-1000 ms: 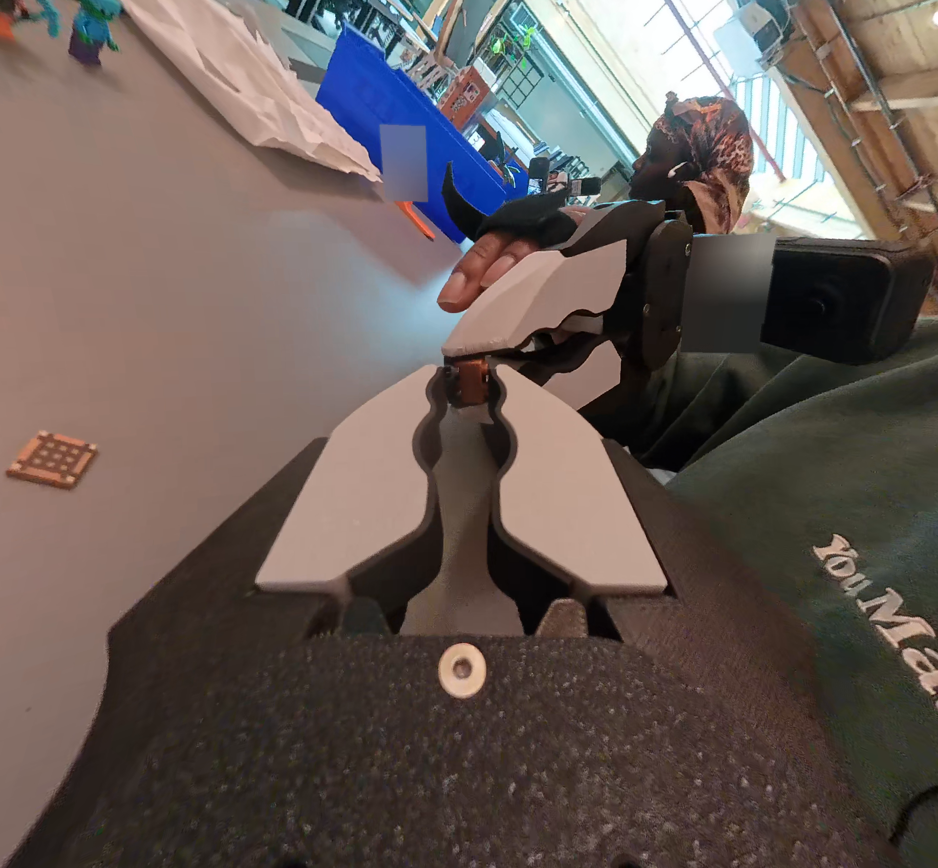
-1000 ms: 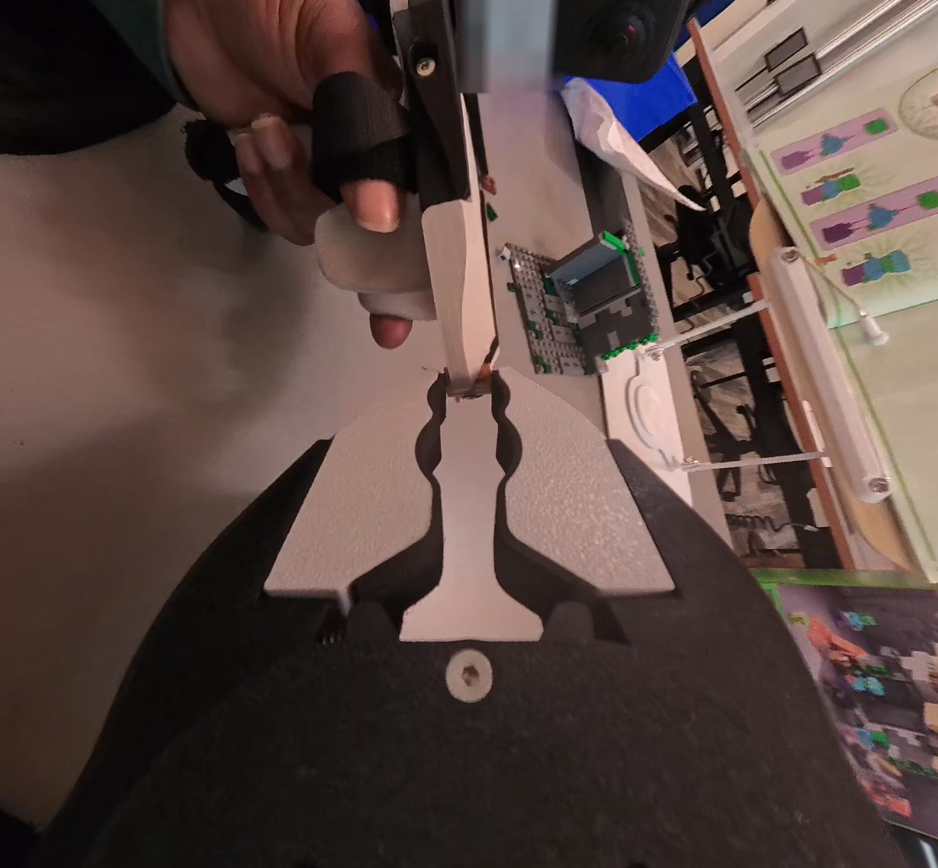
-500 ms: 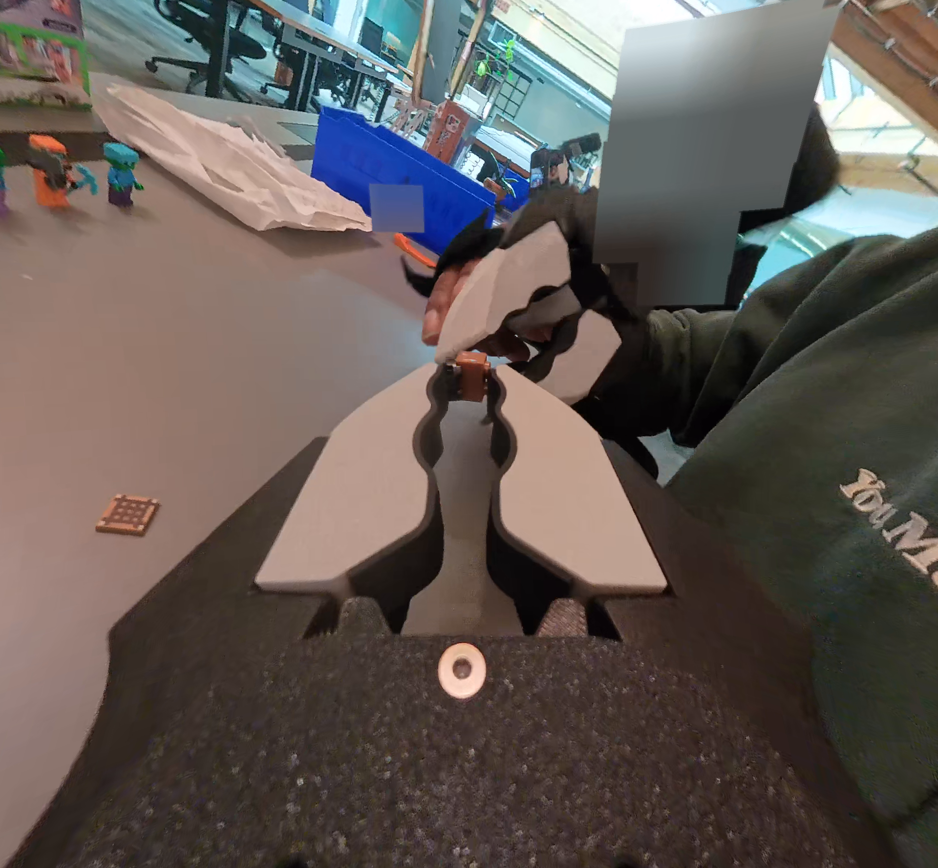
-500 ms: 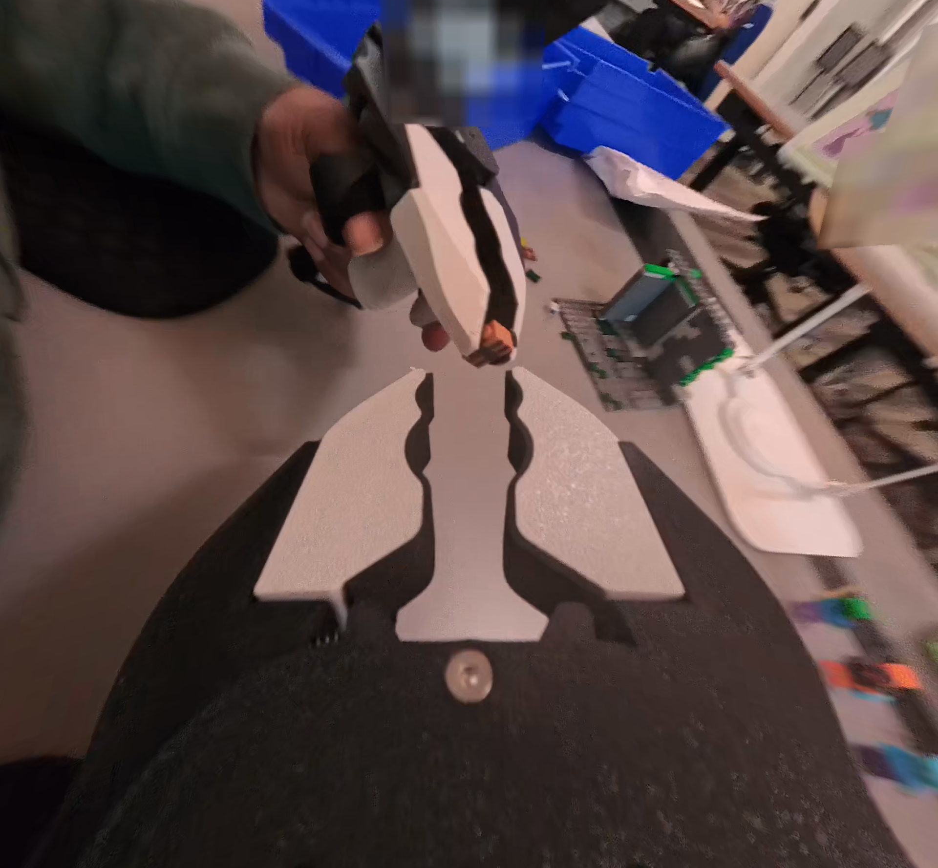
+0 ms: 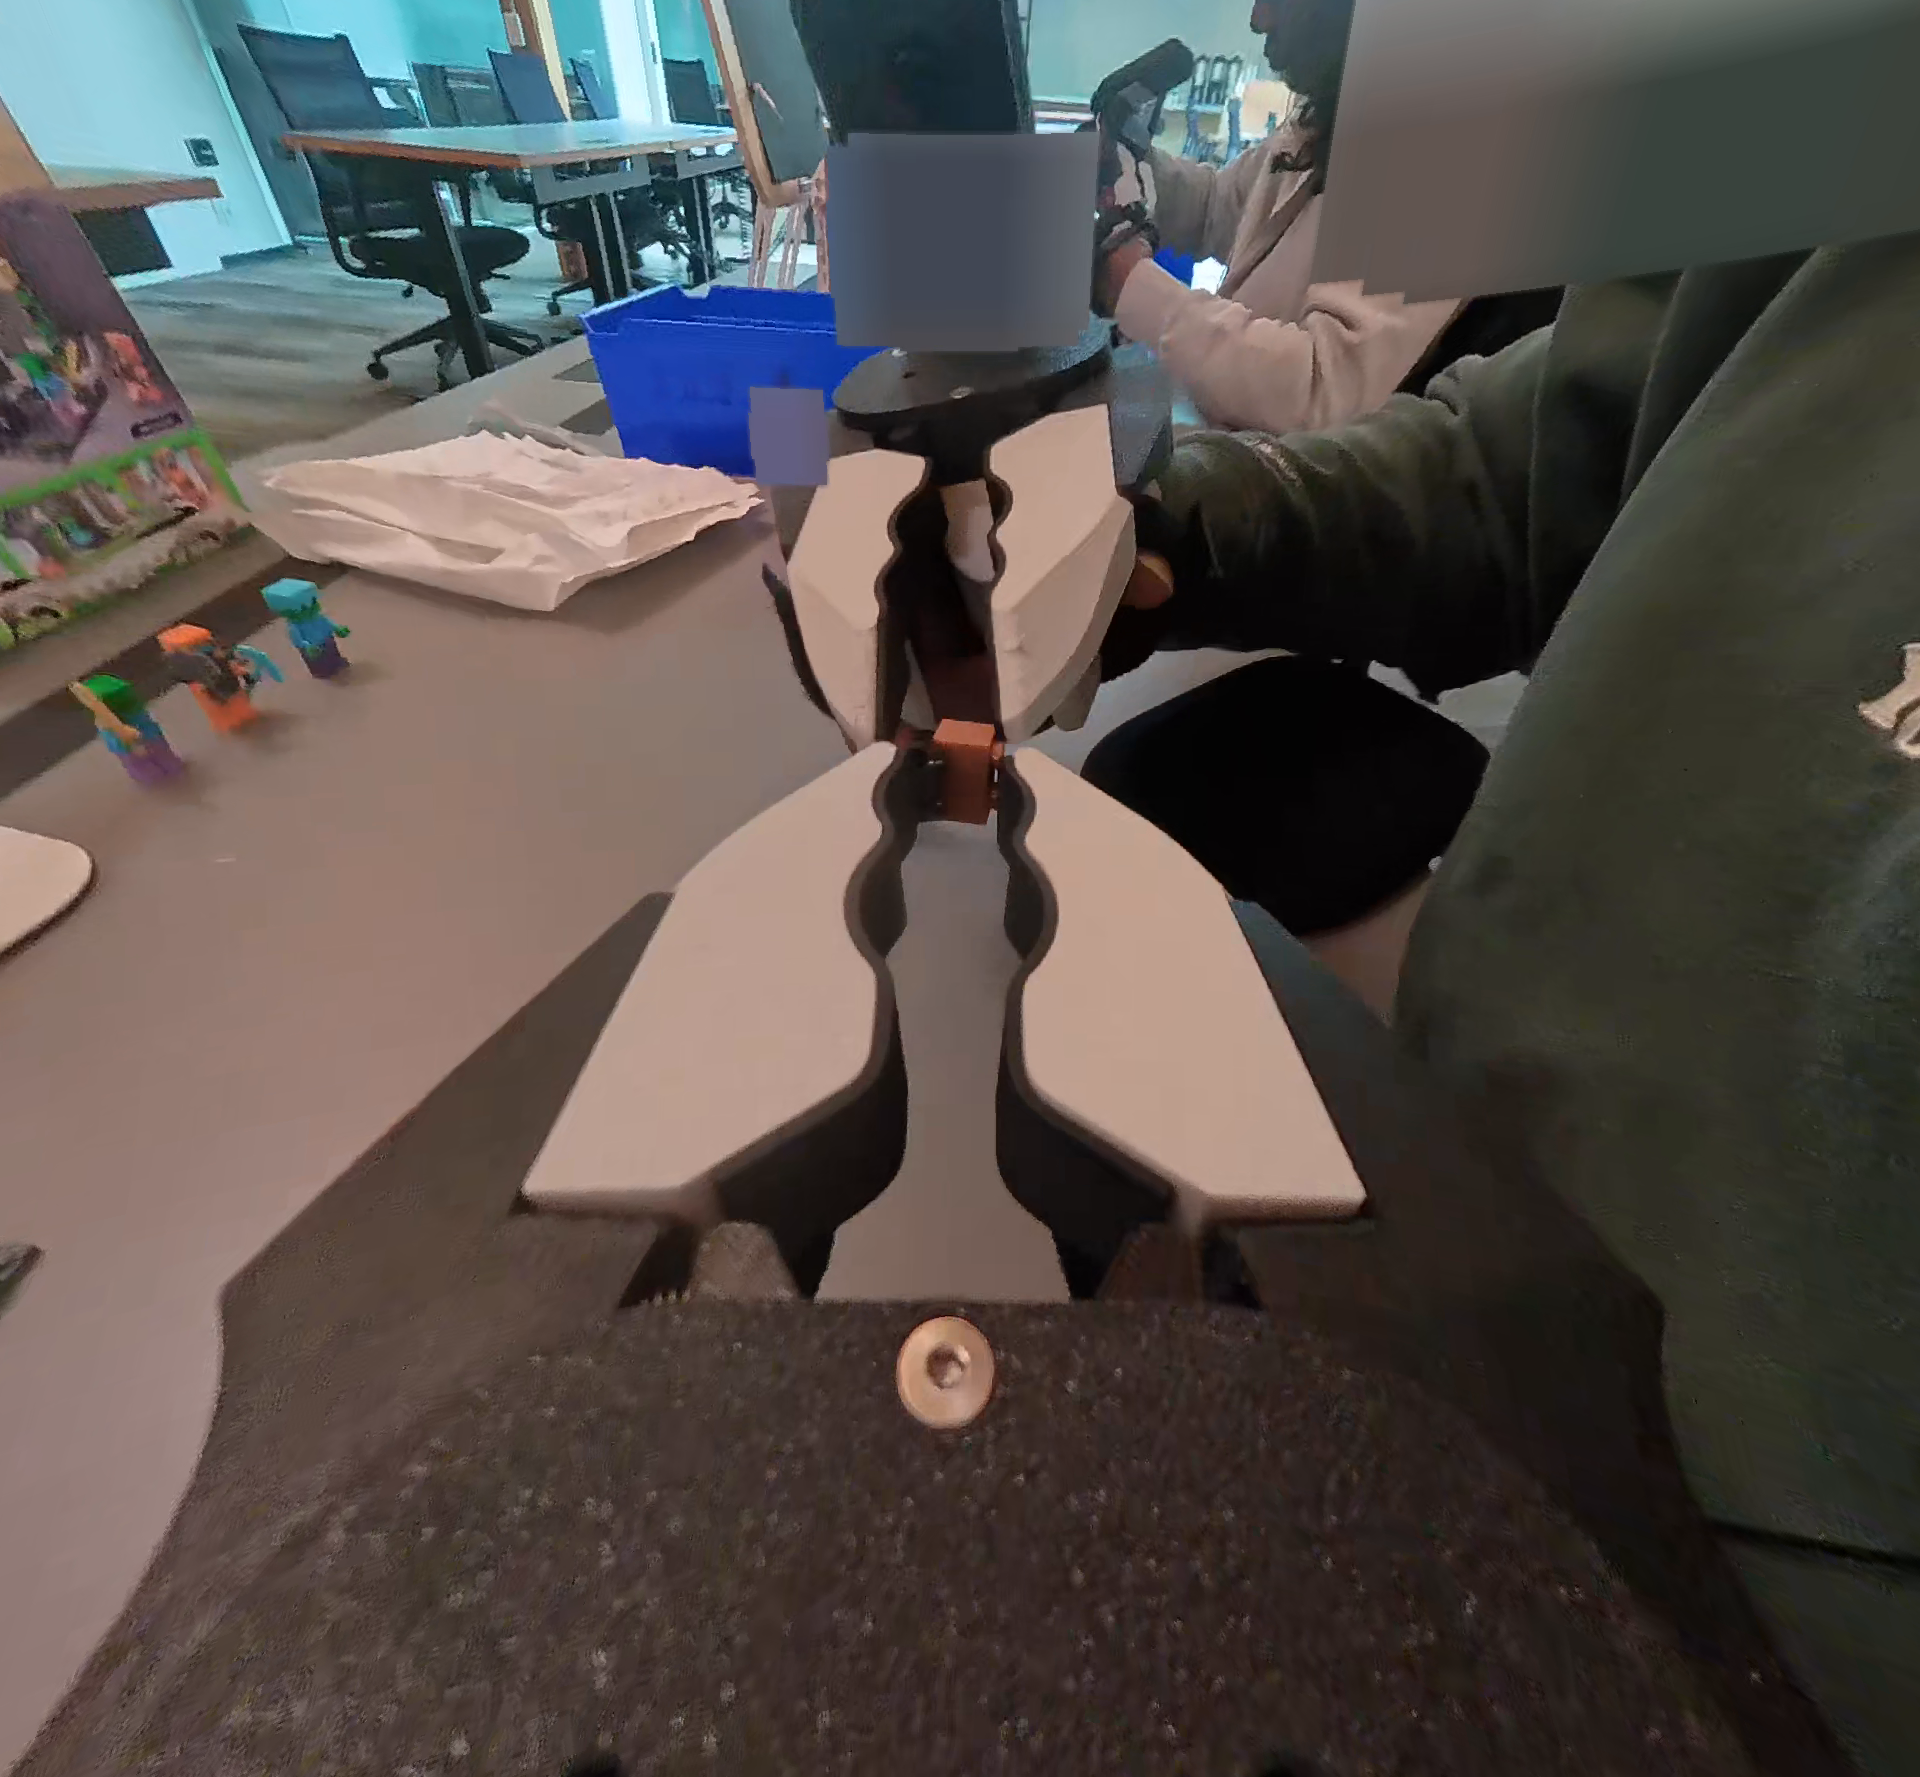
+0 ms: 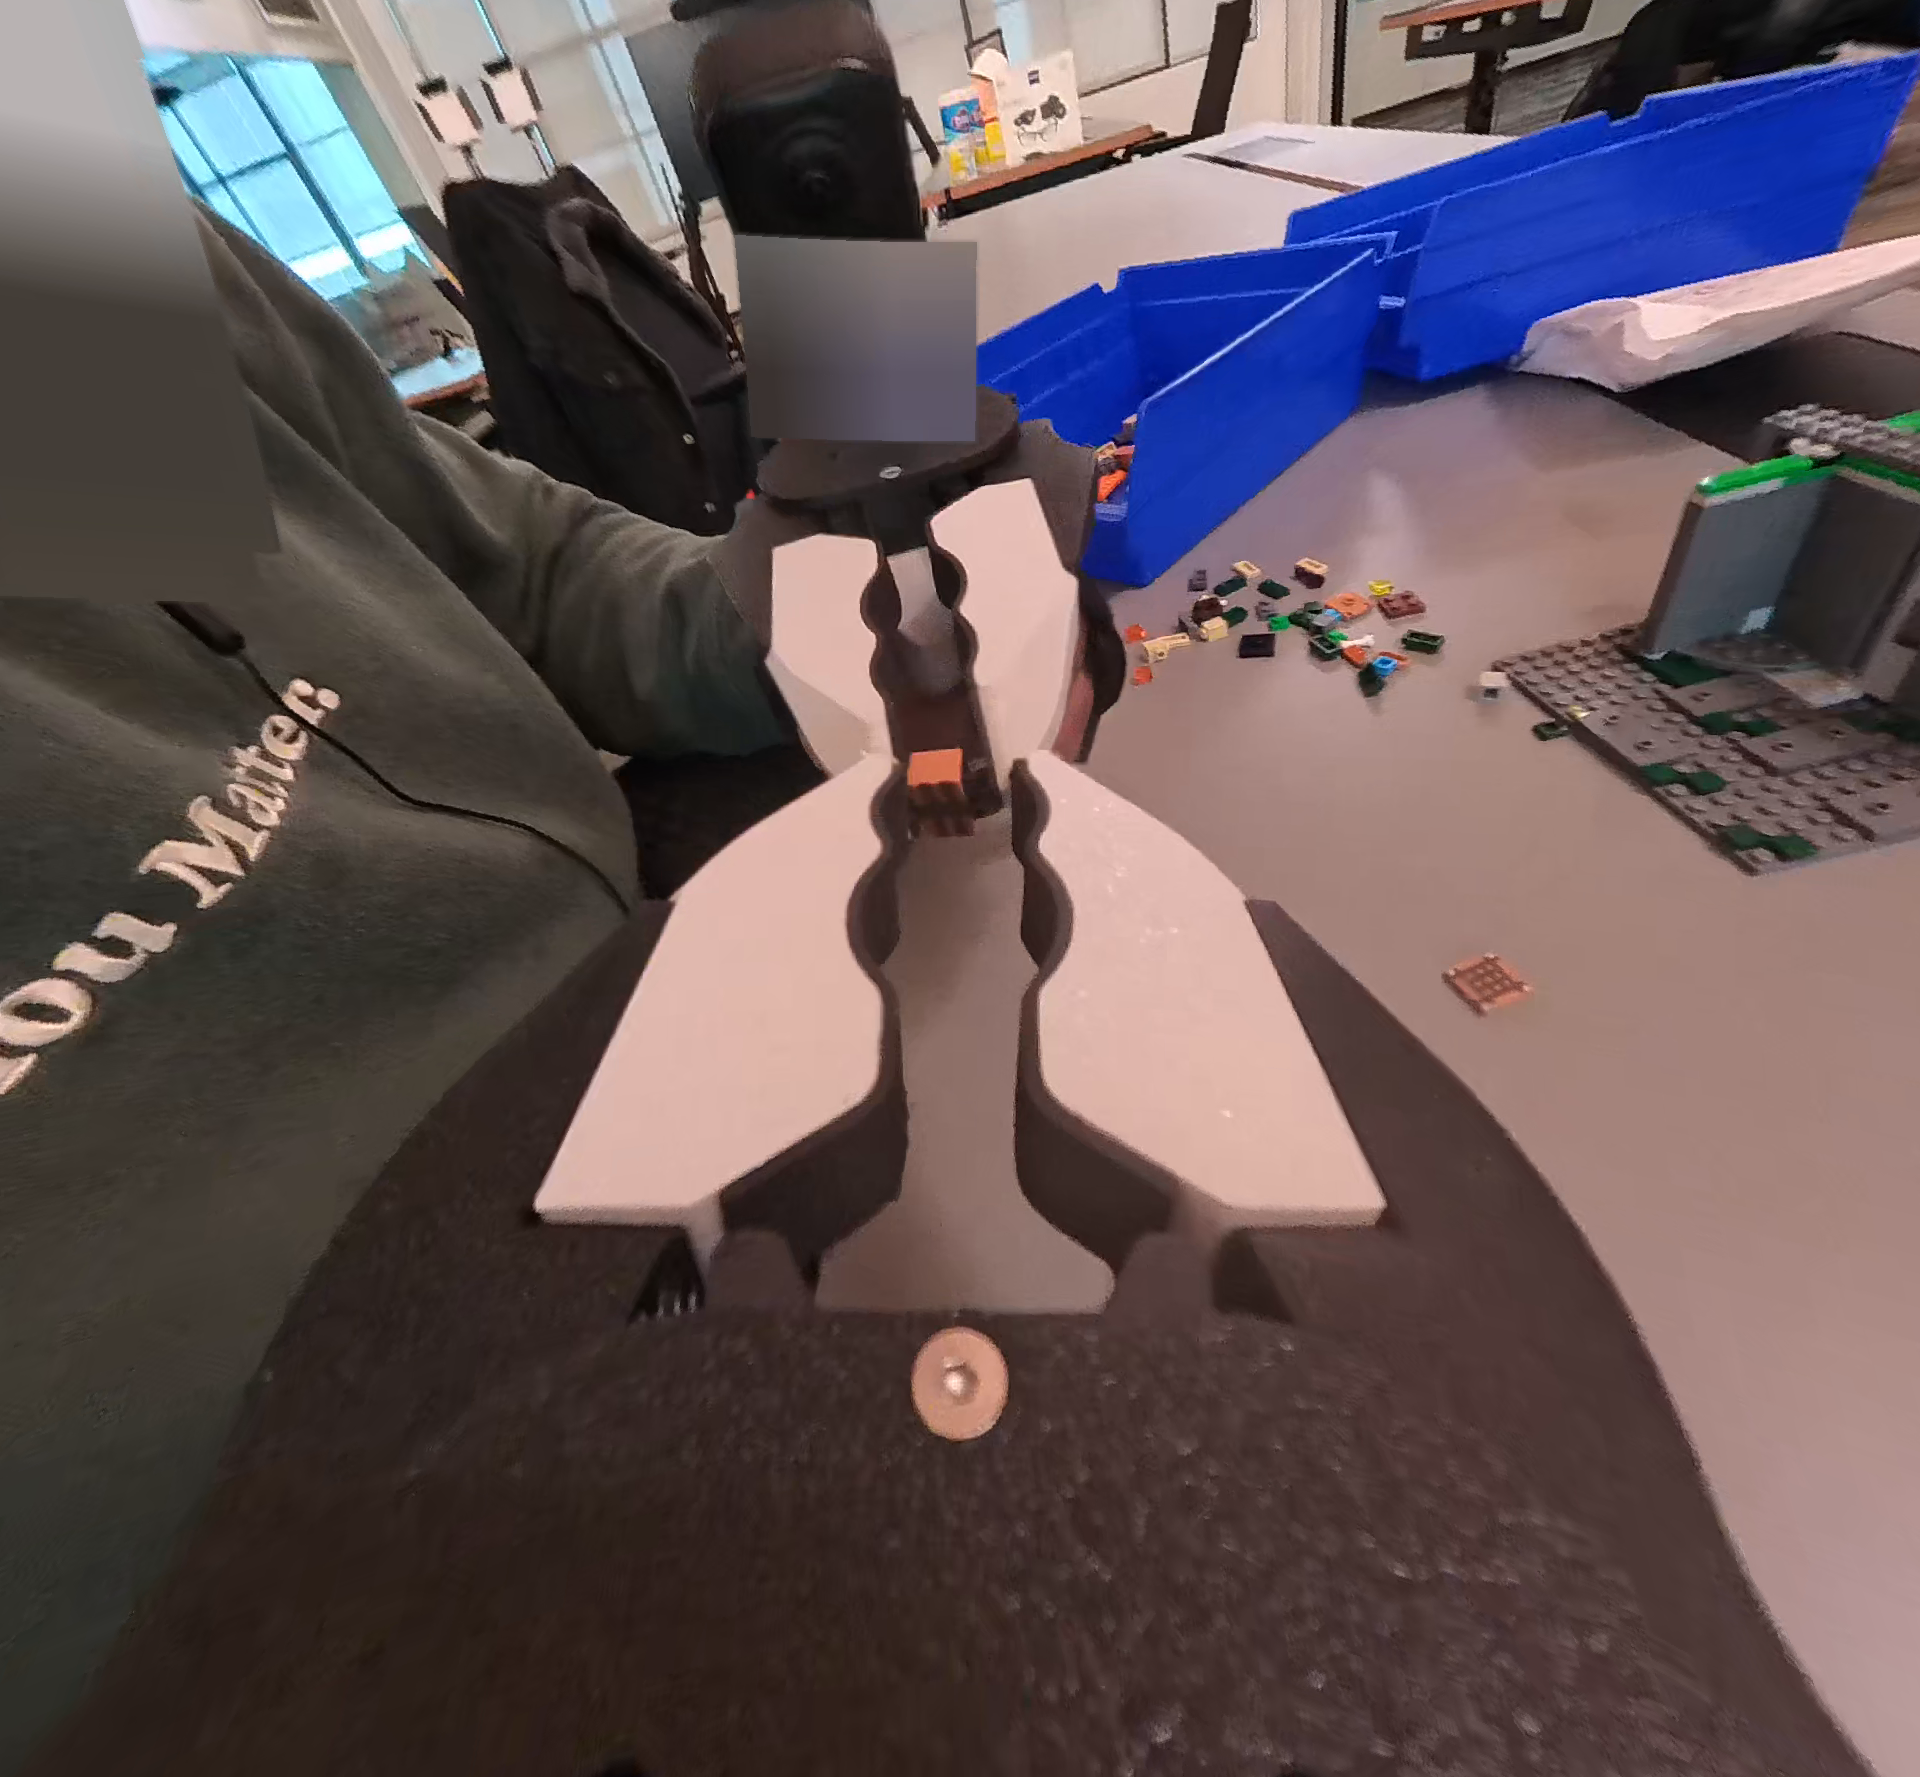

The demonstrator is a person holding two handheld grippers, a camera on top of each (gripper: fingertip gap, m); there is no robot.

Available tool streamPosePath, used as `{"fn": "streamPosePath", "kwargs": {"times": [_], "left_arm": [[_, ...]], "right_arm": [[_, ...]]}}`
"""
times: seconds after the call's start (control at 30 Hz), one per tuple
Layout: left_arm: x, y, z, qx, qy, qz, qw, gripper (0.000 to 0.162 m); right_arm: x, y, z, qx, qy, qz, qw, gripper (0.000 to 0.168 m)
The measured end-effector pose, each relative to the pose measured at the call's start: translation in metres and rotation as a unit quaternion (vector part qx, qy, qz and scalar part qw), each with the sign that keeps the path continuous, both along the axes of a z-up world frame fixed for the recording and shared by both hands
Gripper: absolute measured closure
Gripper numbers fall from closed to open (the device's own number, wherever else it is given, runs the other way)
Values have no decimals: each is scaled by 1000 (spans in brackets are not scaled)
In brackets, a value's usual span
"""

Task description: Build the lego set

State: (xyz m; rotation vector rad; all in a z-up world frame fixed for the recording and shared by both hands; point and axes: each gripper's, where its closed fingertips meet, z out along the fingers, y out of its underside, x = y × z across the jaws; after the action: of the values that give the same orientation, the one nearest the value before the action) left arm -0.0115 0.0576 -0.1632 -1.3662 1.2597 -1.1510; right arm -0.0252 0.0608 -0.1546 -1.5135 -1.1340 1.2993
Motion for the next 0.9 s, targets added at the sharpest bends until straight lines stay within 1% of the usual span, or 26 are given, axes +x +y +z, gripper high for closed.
{"fn": "streamPosePath", "kwargs": {"times": [0.2,0.23,0.3,0.53,0.9], "left_arm": [[-2,-3,3,37,5,3,999,147],[-2,-3,3,39,5,6,999,147],[-3,-2,5,43,3,6,999,147],[-6,-7,7,71,10,-4,997,147],[-11,-19,13,85,-13,-45,995,147]], "right_arm": [[-2,-4,3,83,-32,-12,996,150],[-3,-5,4,93,-34,-12,995,155],[-4,-5,5,112,-37,-17,993,155],[-6,-10,7,134,-45,-8,990,156],[-12,-22,12,160,-29,-10,987,156]]}}
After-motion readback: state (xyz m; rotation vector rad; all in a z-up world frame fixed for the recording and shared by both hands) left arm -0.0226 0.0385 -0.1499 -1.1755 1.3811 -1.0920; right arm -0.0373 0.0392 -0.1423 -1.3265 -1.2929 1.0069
